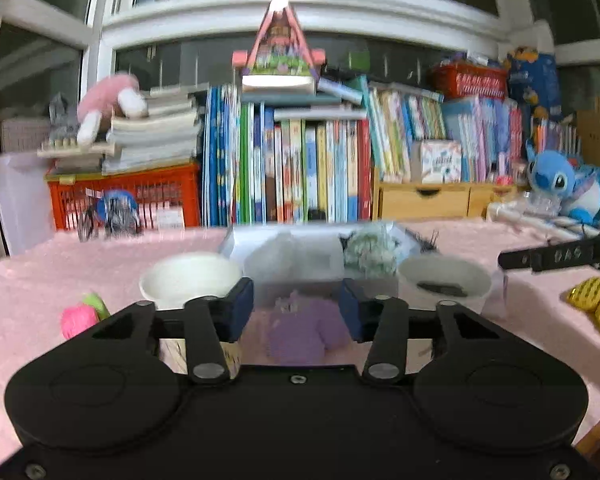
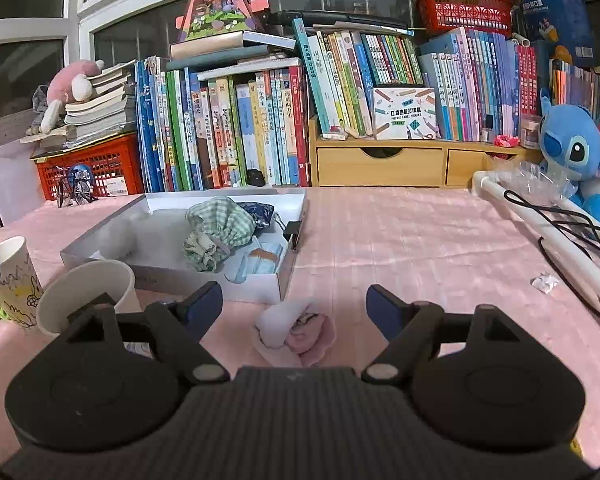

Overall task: Organize soft objects
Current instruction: 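Move both open tools away from the tray toward the remaining table objects, then grasp the purple plush toy with the left tool while the right tool grasps the pink sock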

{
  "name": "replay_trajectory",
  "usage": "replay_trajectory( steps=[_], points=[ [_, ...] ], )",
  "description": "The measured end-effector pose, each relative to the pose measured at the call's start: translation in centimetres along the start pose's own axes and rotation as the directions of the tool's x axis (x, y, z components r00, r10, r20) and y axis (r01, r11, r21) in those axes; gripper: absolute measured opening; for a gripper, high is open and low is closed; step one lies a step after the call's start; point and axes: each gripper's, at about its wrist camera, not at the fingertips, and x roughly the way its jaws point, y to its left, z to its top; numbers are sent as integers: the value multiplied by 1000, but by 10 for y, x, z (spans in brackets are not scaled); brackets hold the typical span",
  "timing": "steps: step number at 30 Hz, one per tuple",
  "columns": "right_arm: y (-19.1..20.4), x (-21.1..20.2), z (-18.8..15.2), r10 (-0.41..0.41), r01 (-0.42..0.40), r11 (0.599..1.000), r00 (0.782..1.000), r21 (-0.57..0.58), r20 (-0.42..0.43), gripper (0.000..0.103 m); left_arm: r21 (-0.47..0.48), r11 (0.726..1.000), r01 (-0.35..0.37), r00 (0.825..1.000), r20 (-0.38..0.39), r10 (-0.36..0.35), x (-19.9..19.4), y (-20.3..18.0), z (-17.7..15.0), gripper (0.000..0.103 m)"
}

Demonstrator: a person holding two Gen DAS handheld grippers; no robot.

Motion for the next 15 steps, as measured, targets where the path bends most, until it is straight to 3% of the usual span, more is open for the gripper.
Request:
replay_trajectory(
  steps=[4, 15],
  points=[
    [0, 2, -2, 0, 0, 1000, 1000, 2, -8, 87, -46, 999, -24, 996, -84, 20, 22, 0, -12, 33],
    [0, 12, -7, -11, 10, 1000, 999, -14, -52, 87, -122, 987, -107, 984, -156, 87, 64, 0, -23, 33]
  ],
)
